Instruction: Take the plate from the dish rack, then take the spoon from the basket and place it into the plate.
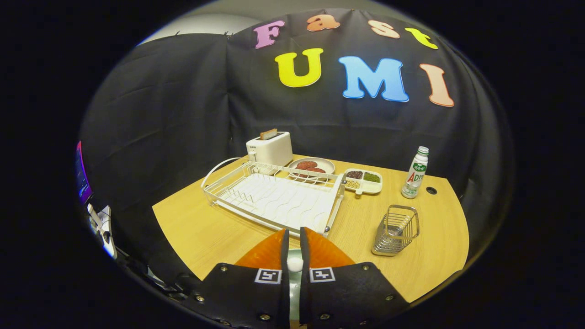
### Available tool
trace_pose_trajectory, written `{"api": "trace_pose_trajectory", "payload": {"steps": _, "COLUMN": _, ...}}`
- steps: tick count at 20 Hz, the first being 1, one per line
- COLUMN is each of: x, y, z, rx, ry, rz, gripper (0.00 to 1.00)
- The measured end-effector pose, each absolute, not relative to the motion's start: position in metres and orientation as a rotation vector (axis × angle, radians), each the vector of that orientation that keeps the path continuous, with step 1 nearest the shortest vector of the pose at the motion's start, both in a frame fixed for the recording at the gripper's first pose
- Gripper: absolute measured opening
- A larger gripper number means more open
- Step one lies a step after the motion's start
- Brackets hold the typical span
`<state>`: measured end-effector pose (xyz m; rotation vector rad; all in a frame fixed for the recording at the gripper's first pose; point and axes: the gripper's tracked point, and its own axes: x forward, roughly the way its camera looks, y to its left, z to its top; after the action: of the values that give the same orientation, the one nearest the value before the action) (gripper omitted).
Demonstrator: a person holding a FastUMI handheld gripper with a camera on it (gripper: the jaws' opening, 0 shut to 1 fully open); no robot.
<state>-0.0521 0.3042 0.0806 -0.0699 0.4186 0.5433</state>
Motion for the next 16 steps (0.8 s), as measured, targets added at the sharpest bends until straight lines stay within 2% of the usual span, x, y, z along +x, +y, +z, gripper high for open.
{"api": "trace_pose_trajectory", "payload": {"steps": 13, "x": -0.027, "y": 0.324, "z": 0.061, "rx": -0.103, "ry": 0.471, "rz": 0.580, "gripper": 0.11}}
{"api": "trace_pose_trajectory", "payload": {"steps": 16, "x": -0.023, "y": 0.318, "z": 0.071, "rx": -0.117, "ry": 0.446, "rz": 0.556, "gripper": 0.17}}
